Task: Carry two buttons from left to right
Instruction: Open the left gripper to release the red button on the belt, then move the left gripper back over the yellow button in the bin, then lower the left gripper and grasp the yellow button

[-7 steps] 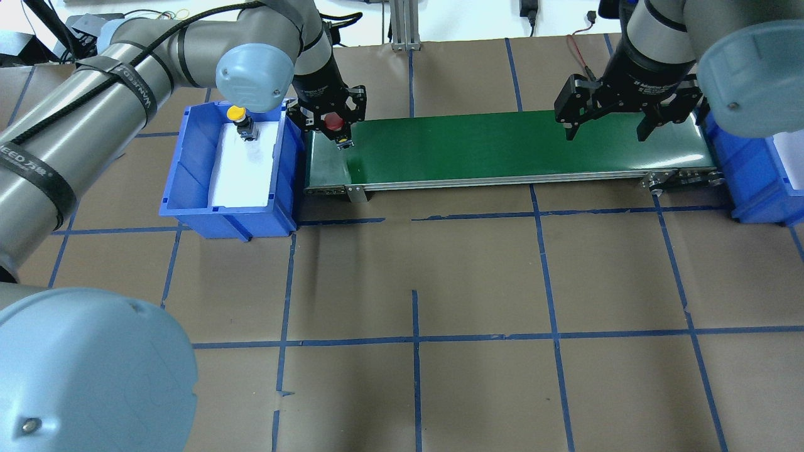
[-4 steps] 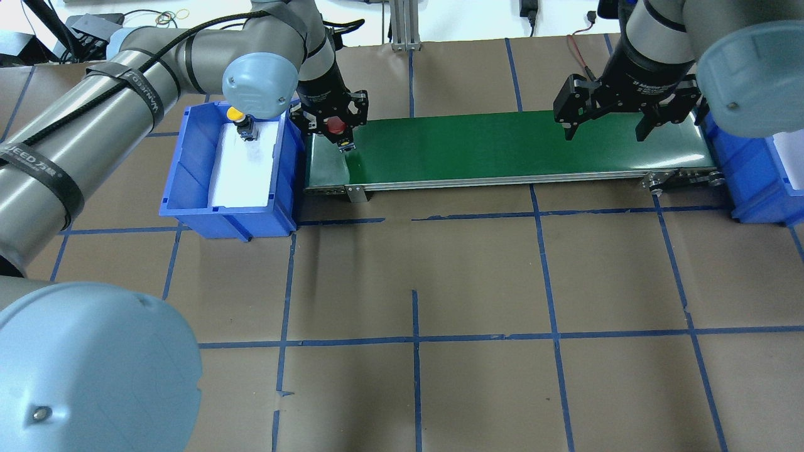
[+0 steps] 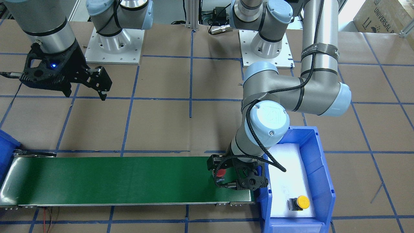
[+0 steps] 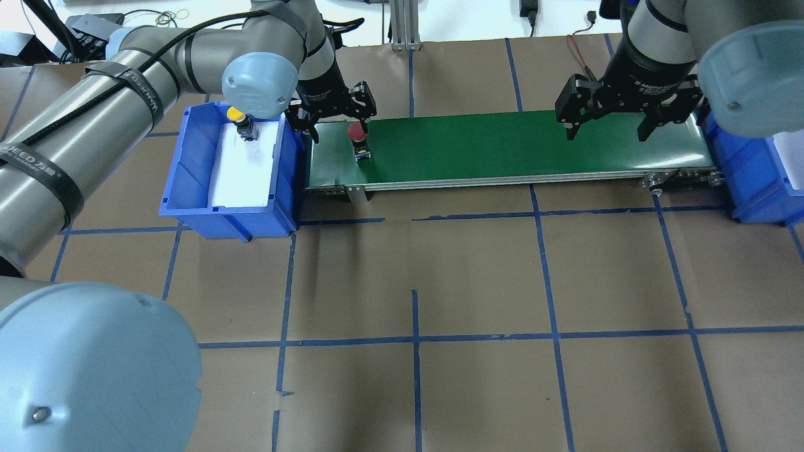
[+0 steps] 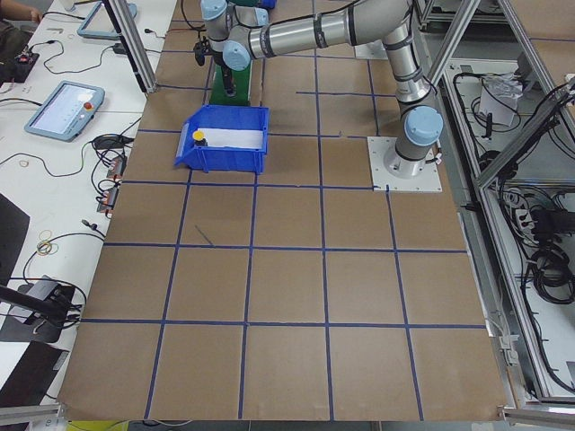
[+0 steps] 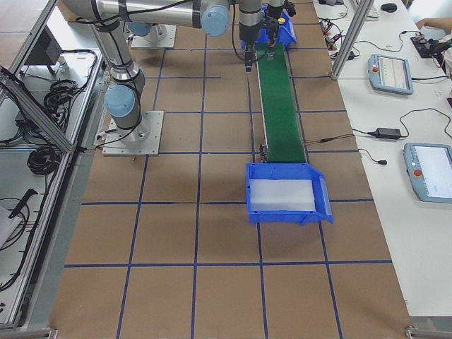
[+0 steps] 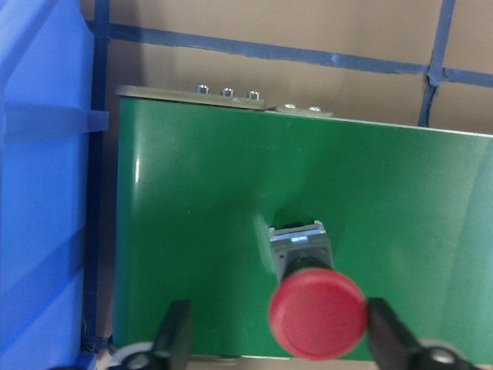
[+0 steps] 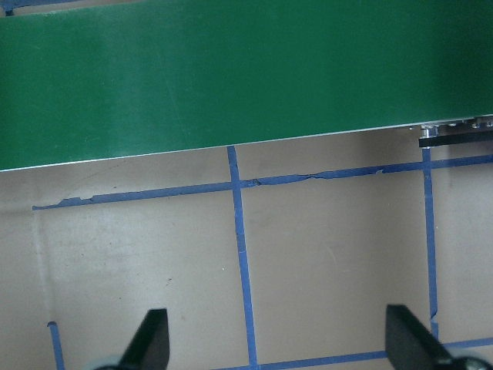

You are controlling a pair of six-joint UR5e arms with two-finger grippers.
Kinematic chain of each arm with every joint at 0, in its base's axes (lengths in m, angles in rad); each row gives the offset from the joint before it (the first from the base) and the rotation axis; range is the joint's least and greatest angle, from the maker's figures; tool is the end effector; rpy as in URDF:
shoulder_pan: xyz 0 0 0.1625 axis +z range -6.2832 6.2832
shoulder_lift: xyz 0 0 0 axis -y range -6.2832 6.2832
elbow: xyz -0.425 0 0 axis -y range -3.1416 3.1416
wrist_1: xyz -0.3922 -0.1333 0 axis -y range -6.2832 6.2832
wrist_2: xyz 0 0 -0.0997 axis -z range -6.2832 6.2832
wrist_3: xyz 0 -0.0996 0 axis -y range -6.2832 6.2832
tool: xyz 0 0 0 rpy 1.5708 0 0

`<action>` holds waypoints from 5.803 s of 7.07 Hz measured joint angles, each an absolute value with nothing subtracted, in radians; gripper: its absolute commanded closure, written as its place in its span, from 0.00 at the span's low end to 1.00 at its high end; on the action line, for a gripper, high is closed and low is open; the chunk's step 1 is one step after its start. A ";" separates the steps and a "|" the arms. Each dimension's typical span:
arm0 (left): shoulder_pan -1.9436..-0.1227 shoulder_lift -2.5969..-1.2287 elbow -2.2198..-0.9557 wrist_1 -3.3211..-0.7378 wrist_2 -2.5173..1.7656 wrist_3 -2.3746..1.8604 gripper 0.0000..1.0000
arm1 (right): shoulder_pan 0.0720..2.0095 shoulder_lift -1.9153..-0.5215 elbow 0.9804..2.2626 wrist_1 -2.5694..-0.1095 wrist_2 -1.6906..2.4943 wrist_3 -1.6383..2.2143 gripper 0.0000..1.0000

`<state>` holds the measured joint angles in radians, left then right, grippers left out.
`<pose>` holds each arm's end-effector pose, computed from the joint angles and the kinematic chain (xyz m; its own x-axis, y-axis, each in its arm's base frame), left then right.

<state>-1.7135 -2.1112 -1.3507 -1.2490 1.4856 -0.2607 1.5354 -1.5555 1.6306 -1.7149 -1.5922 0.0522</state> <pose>-0.2386 -0.6636 0.3044 -0.9896 -0.1181 0.0826 -0.1168 0.9929 0.0205 0.1133 -0.5082 0.4656 -0.9959 0.0888 0.0177 0.0874 0.9937 -0.0700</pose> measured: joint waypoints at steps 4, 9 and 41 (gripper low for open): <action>-1.691 -1.995 -1.328 -1.334 1.531 -0.193 0.00 | 1.538 -1.555 1.631 -1.714 -1.593 0.052 0.00; -1.498 -1.909 -1.317 -1.404 1.560 0.122 0.00 | 1.533 -1.555 1.630 -1.713 -1.595 0.052 0.00; -1.439 -2.207 -1.178 -1.241 1.572 0.262 0.00 | 1.516 -1.555 1.631 -1.702 -1.599 -0.011 0.00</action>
